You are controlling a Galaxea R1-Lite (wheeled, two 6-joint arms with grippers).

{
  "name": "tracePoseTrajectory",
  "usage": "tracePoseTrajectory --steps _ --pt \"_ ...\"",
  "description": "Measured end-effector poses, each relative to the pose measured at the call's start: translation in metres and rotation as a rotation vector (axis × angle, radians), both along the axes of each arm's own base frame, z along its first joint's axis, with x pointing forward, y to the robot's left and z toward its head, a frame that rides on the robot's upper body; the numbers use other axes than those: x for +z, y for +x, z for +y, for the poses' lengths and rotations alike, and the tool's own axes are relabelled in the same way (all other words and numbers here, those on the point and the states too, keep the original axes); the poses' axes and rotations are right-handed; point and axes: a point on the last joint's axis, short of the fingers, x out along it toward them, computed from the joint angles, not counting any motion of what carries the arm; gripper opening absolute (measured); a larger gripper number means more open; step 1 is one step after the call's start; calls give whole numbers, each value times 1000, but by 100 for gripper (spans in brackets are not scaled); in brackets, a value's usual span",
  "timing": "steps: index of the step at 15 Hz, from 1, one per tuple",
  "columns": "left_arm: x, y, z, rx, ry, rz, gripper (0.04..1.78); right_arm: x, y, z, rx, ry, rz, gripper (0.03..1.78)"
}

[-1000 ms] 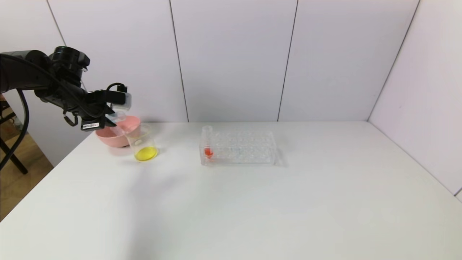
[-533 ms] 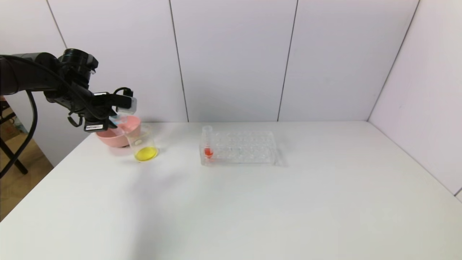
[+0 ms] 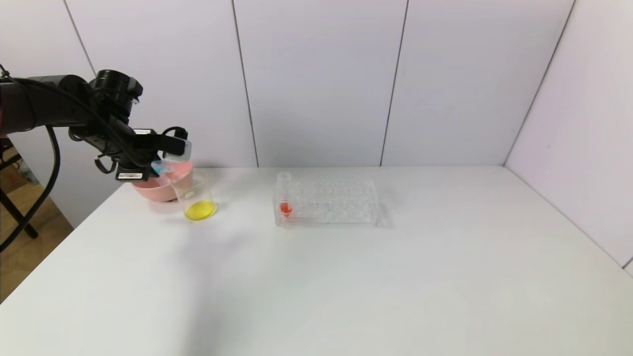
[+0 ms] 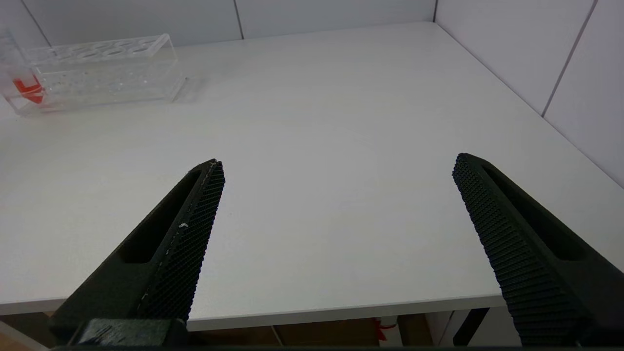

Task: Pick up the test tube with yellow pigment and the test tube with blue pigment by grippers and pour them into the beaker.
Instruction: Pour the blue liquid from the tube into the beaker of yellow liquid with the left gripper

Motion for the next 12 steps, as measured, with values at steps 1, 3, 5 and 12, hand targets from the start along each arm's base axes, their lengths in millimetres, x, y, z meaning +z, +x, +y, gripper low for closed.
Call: tracePoseTrajectory --steps 1,3,5,12 --pt "0 0 -1 3 7 0 44 0 0 0 0 0 0 171" --pt "0 1 -3 1 26 0 44 0 0 0 0 0 0 171" --pt "0 1 -4 -2 30 0 44 0 0 0 0 0 0 171" --pt "3 0 -13 23 93 -9 44 0 0 0 0 0 0 171"
